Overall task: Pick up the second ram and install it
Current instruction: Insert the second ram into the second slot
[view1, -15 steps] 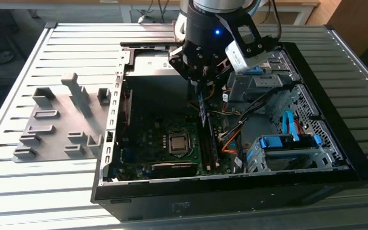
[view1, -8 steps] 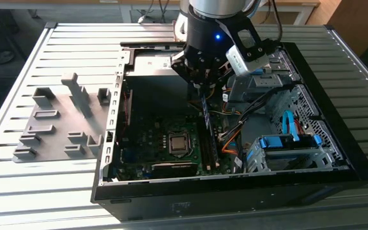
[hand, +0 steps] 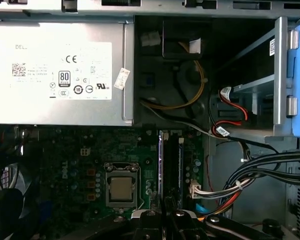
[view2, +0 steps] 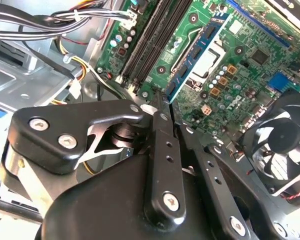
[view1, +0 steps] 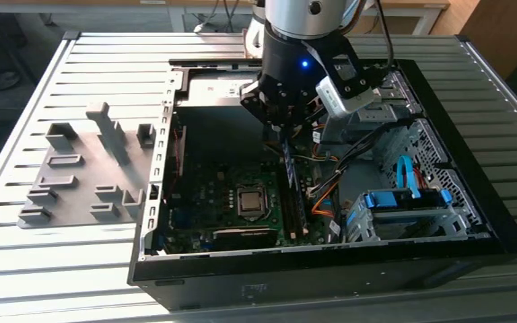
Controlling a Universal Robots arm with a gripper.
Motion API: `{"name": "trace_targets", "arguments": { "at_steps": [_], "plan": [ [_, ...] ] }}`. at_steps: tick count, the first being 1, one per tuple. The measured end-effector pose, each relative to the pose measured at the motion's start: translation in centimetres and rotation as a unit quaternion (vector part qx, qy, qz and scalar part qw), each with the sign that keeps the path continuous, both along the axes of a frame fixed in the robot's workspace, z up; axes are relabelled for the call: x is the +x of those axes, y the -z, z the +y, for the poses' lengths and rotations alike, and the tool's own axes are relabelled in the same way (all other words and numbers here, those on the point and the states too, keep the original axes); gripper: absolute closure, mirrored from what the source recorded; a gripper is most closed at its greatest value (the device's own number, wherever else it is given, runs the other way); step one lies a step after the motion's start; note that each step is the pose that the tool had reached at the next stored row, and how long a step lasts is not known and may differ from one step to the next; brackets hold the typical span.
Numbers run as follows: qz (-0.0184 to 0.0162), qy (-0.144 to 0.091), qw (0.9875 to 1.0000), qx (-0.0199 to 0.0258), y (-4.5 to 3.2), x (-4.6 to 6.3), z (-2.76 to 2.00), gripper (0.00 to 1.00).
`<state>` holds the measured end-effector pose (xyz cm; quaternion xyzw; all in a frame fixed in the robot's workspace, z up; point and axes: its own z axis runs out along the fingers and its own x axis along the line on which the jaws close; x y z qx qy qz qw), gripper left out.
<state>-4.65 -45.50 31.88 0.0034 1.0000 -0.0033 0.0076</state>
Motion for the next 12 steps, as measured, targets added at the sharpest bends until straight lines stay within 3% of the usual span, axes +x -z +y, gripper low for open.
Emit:
{"name": "trace_targets", "arguments": {
  "at_steps": [12],
  "plan": [
    [0.0001,0.003,1.0,-0.0002,0.34,0.33,-0.08,0.86]
  ]
}}
